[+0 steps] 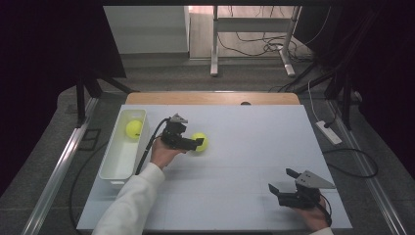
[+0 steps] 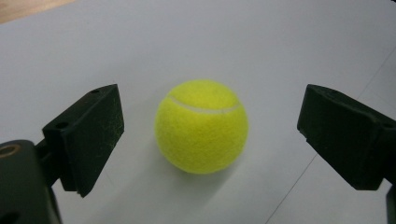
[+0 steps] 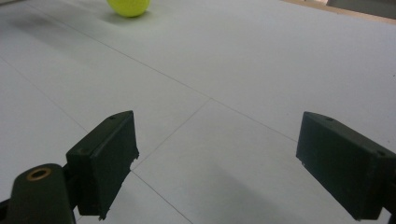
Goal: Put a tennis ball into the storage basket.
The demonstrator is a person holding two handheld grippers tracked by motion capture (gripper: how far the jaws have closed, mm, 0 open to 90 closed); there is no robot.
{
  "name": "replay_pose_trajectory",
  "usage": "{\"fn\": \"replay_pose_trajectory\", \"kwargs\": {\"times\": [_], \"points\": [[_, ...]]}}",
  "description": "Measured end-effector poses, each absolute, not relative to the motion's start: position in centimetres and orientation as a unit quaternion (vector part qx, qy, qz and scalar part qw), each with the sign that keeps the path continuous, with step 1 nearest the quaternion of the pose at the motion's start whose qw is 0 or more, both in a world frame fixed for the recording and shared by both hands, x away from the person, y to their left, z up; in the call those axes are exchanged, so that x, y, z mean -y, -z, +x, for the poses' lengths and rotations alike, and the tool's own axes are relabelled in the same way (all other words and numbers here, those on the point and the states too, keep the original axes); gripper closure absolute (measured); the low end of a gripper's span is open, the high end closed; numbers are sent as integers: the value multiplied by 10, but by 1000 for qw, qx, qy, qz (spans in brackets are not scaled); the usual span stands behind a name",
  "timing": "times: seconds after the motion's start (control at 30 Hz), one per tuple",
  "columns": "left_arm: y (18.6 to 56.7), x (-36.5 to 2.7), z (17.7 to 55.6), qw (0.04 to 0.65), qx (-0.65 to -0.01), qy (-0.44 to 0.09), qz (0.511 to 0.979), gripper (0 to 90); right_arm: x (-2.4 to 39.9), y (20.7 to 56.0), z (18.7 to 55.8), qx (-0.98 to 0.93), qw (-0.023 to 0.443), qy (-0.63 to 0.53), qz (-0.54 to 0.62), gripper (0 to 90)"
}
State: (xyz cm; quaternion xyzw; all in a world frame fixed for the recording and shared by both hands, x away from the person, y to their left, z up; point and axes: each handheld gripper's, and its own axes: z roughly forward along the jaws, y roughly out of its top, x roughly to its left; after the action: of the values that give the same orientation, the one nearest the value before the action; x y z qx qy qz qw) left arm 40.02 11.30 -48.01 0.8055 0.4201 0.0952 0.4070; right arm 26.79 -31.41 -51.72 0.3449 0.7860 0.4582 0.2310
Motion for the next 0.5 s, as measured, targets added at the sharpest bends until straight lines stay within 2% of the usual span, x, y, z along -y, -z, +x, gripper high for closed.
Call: {"fn": "replay_pose_trajectory", "kwargs": {"times": [0.5], "points": [[493,-107,409,386,-427,-85,813,72,314,517,268,-786,231,-458,345,123]]}}
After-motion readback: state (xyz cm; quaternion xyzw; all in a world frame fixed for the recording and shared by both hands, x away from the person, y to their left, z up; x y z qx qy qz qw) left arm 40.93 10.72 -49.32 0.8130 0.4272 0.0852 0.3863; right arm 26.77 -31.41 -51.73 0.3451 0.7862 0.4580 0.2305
